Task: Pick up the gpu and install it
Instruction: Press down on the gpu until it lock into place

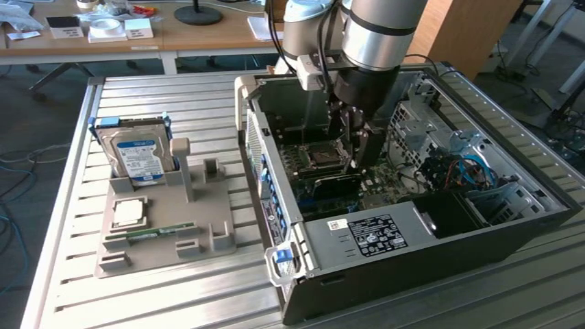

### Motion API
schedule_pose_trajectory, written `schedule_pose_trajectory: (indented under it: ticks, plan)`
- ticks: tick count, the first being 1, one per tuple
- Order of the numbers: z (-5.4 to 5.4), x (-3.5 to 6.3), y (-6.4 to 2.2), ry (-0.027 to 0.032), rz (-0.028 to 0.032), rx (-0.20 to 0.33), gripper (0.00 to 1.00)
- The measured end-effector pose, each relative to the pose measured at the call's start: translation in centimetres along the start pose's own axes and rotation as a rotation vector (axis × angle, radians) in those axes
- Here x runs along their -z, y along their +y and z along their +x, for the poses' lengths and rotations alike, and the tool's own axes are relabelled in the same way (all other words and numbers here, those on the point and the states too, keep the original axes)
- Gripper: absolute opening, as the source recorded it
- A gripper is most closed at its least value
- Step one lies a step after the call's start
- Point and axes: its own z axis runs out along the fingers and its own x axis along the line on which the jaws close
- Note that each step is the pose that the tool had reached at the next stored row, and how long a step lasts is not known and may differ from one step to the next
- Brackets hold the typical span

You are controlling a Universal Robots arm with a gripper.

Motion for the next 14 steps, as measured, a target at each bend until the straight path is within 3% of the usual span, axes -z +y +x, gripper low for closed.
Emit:
schedule_pose_trajectory:
  ticks: [7, 8, 11, 13, 14]
  plan:
    - [0.0, 0.0, 0.0, 0.0, 0.0, 0.0, 0.93]
    - [0.0, 0.0, 0.0, 0.0, 0.0, 0.0, 0.86]
    - [0.0, 0.0, 0.0, 0.0, 0.0, 0.0, 0.8]
    - [0.0, 0.0, 0.0, 0.0, 0.0, 0.0, 0.69]
    - [0.0, 0.0, 0.0, 0.0, 0.0, 0.0, 0.69]
